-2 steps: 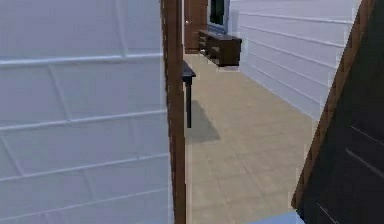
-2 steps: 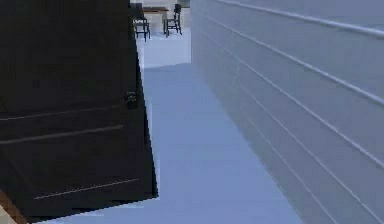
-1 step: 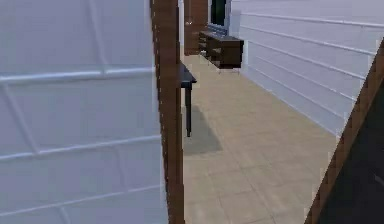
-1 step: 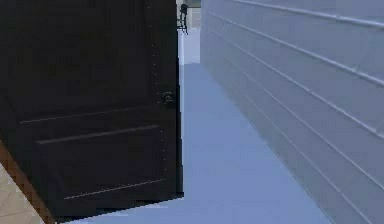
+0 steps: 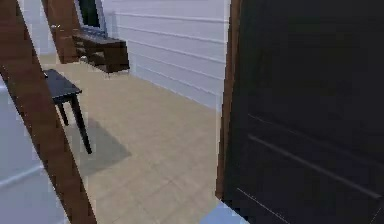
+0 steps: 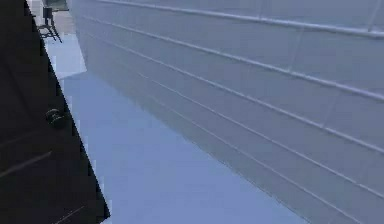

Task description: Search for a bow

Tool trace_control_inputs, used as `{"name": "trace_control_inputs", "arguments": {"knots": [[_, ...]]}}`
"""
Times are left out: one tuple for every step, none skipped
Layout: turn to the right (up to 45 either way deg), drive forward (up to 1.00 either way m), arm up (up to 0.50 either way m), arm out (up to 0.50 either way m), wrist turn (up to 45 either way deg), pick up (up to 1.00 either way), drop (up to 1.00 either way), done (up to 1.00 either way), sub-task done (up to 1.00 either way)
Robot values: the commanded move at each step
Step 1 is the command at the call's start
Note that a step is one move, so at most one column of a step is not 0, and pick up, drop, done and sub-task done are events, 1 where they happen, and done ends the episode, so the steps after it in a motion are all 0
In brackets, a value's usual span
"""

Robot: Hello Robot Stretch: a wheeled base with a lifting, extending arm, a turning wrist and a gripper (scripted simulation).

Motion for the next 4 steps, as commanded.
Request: {"name": "trace_control_inputs", "arguments": {"knots": [[0.0,0.80,0.00,0.00,0.0,0.00,0.00,0.00,0.00],[-27.0,0.00,0.00,0.00,0.0,0.00,0.00,0.00,0.00],[0.0,1.00,0.00,0.00,0.0,0.00,0.00,0.00,0.00],[-6.0,0.00,0.00,0.00,0.0,0.00,0.00,0.00,0.00]]}}
